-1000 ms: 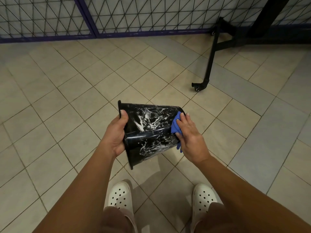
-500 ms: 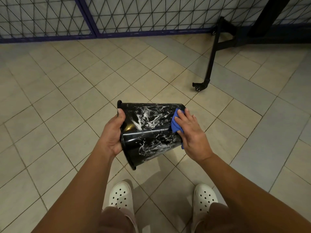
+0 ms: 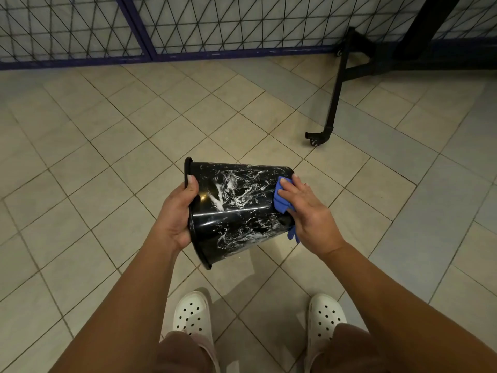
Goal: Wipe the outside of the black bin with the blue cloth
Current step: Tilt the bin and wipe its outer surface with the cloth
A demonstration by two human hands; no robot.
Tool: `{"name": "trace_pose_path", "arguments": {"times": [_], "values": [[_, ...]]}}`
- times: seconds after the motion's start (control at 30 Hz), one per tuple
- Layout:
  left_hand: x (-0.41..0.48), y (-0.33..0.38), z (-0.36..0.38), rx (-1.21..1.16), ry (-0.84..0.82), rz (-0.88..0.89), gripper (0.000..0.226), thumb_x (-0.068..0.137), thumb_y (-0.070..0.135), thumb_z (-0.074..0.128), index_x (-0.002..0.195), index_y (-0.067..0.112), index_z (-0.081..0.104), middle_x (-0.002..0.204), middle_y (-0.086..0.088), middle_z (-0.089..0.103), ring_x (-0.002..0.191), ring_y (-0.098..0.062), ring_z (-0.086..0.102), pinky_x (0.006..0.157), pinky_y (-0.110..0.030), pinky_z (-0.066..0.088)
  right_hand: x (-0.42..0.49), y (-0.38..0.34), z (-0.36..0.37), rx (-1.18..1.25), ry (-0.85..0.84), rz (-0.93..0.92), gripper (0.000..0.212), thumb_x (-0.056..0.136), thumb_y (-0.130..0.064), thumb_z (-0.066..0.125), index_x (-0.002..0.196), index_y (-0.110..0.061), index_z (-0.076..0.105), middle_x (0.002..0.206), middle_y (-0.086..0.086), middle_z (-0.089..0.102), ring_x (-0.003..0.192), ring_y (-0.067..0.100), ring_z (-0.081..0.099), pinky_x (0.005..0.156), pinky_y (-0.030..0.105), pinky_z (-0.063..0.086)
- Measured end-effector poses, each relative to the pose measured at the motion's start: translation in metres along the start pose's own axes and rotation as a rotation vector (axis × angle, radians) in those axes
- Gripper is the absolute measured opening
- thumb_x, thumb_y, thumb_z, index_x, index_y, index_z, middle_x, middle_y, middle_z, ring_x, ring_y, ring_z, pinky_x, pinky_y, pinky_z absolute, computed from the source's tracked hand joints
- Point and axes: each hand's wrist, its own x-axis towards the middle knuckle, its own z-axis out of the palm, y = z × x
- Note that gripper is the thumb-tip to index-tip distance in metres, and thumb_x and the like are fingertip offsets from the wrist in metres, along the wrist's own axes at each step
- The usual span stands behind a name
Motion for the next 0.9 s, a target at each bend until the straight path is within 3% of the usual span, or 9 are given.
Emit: {"name": "trace_pose_path", "arguments": {"times": [0.07, 0.2, 0.3, 0.47, 0.6, 0.7, 0.9], "values": [[-0.001, 0.001, 0.001, 0.003, -0.028, 0.011, 0.062, 0.085, 0.045, 0.058, 0.133, 0.006, 0.056, 0.123, -0.02, 0.069, 0.113, -0.04, 0.066, 0.098, -0.058, 0.05, 0.005, 0.0, 0.001, -0.02, 0.01, 0.02, 0.035, 0.092, -0.005, 0.05, 0.128, -0.005, 0.053, 0.142, 0.007, 0.042, 0.14, 0.024, 0.025, 0.117, 0.032, 0.016], [-0.001, 0.0, 0.003, 0.023, -0.038, 0.046, 0.057, 0.086, 0.042, 0.058, 0.129, 0.005, 0.058, 0.119, -0.02, 0.07, 0.11, -0.04, 0.068, 0.093, -0.054, 0.054, 0.009, -0.003, 0.002, 0.045, 0.096, 0.249, 0.04, 0.092, -0.001, 0.052, 0.131, -0.007, 0.05, 0.143, 0.008, 0.042, 0.138, 0.019, 0.028, 0.114, 0.021, 0.018], [0.0, 0.0, 0.002, 0.031, -0.028, 0.057, 0.052, 0.087, 0.039, 0.058, 0.125, 0.004, 0.061, 0.113, -0.019, 0.072, 0.107, -0.039, 0.069, 0.087, -0.05, 0.057, 0.001, 0.004, 0.0, 0.018, 0.093, 0.142, 0.035, 0.09, -0.002, 0.051, 0.125, -0.002, 0.054, 0.138, 0.011, 0.048, 0.135, 0.026, 0.035, 0.112, 0.032, 0.028], [0.001, -0.001, 0.001, 0.026, -0.05, 0.039, 0.058, 0.088, 0.039, 0.059, 0.134, 0.003, 0.055, 0.122, -0.022, 0.068, 0.109, -0.04, 0.068, 0.088, -0.051, 0.057, 0.0, 0.006, -0.005, -0.011, -0.013, -0.014, 0.036, 0.091, -0.016, 0.044, 0.122, -0.002, 0.057, 0.138, 0.01, 0.049, 0.136, 0.029, 0.033, 0.113, 0.039, 0.027], [0.001, -0.001, 0.003, 0.036, -0.078, 0.056, 0.051, 0.087, 0.036, 0.06, 0.128, 0.006, 0.059, 0.118, -0.02, 0.07, 0.107, -0.039, 0.069, 0.085, -0.05, 0.058, 0.007, 0.007, -0.003, -0.032, 0.035, 0.052, 0.039, 0.086, 0.001, 0.06, 0.125, -0.002, 0.055, 0.139, 0.011, 0.047, 0.137, 0.024, 0.029, 0.114, 0.027, 0.022], [0.001, 0.0, 0.004, 0.05, -0.08, 0.074, 0.044, 0.086, 0.032, 0.06, 0.122, 0.007, 0.062, 0.108, -0.016, 0.074, 0.098, -0.035, 0.072, 0.079, -0.047, 0.06, 0.005, 0.006, -0.001, -0.002, 0.1, 0.177, 0.041, 0.086, 0.006, 0.056, 0.126, -0.002, 0.054, 0.139, 0.013, 0.047, 0.135, 0.025, 0.033, 0.112, 0.036, 0.029], [0.001, 0.001, 0.001, 0.058, -0.084, 0.065, 0.039, 0.084, 0.028, 0.062, 0.119, 0.01, 0.064, 0.104, -0.014, 0.075, 0.095, -0.034, 0.073, 0.079, -0.046, 0.061, 0.001, 0.01, -0.005, 0.005, 0.052, 0.0, 0.036, 0.083, 0.007, 0.058, 0.119, 0.0, 0.06, 0.134, 0.013, 0.051, 0.134, 0.028, 0.036, 0.112, 0.032, 0.029]]}}
